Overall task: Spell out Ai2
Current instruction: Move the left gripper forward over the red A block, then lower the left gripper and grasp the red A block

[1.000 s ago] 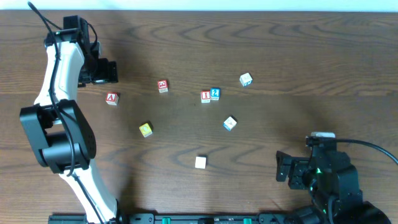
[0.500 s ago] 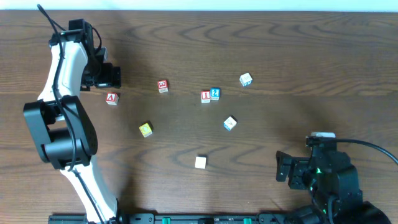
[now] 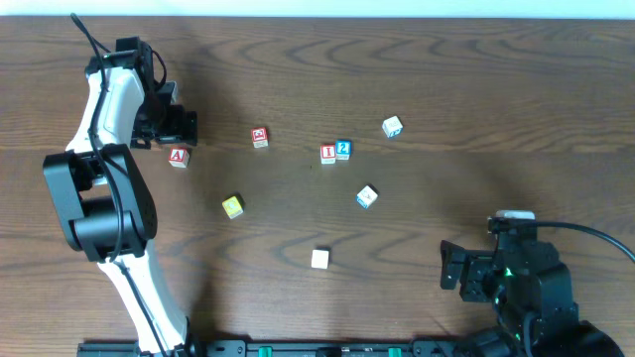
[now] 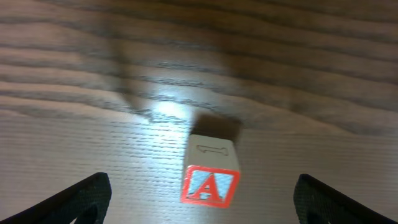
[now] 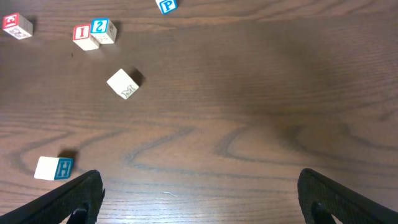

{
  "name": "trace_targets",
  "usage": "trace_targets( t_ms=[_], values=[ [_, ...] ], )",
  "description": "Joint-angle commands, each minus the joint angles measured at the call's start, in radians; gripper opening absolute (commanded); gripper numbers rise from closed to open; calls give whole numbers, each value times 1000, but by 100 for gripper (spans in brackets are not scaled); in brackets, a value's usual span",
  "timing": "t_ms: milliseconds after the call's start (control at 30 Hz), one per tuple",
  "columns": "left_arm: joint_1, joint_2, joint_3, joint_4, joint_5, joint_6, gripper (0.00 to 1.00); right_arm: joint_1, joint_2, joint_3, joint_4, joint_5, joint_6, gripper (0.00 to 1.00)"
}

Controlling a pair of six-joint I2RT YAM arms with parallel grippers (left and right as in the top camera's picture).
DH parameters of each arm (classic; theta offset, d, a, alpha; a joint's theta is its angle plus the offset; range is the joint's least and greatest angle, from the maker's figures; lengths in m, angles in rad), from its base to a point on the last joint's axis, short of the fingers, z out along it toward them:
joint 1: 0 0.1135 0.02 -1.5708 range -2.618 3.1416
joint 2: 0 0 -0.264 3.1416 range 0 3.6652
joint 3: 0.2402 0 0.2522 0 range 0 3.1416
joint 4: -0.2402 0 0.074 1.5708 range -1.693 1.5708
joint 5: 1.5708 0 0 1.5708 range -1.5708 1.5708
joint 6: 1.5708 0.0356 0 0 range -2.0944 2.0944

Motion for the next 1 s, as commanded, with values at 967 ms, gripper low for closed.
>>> trace_targets(
  t_ms=[967],
  values=[
    [-1,8,-109,51,-48,38,95,-8,-2,1,-1,6,-11,99]
  ],
)
